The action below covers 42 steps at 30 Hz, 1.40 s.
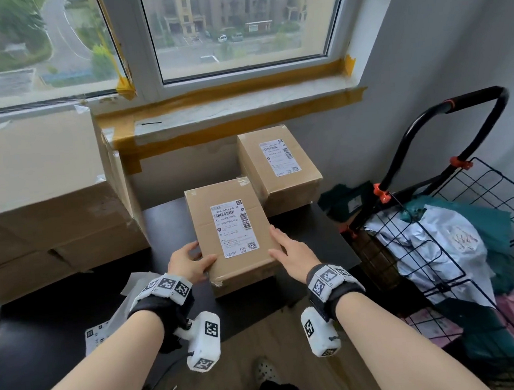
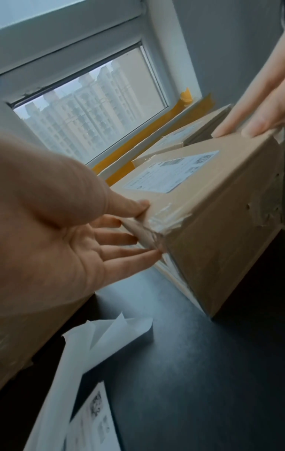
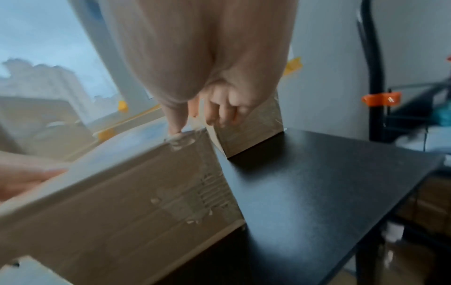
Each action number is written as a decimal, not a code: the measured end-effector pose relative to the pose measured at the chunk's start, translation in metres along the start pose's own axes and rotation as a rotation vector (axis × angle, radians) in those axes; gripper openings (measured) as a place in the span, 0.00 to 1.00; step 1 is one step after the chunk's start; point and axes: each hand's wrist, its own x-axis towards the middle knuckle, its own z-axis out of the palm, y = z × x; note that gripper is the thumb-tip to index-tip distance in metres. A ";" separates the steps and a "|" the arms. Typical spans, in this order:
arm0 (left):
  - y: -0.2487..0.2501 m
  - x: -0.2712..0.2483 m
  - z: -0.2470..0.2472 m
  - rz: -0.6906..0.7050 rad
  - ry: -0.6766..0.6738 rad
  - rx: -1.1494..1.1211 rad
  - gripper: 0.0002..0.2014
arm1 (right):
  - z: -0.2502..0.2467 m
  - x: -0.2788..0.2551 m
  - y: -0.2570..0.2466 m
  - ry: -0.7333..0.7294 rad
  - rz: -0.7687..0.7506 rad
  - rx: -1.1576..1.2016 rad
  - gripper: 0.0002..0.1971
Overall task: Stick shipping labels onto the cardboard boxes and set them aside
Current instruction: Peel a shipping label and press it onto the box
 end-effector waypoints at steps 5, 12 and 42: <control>0.005 -0.011 0.001 -0.085 0.029 -0.204 0.25 | 0.005 0.002 -0.005 0.059 0.044 0.417 0.31; 0.027 -0.028 -0.019 -0.023 0.030 -0.253 0.25 | -0.004 0.011 -0.026 0.053 0.038 0.636 0.31; 0.209 0.046 0.097 0.212 -0.116 -0.324 0.30 | -0.227 0.118 -0.019 0.190 -0.033 0.866 0.24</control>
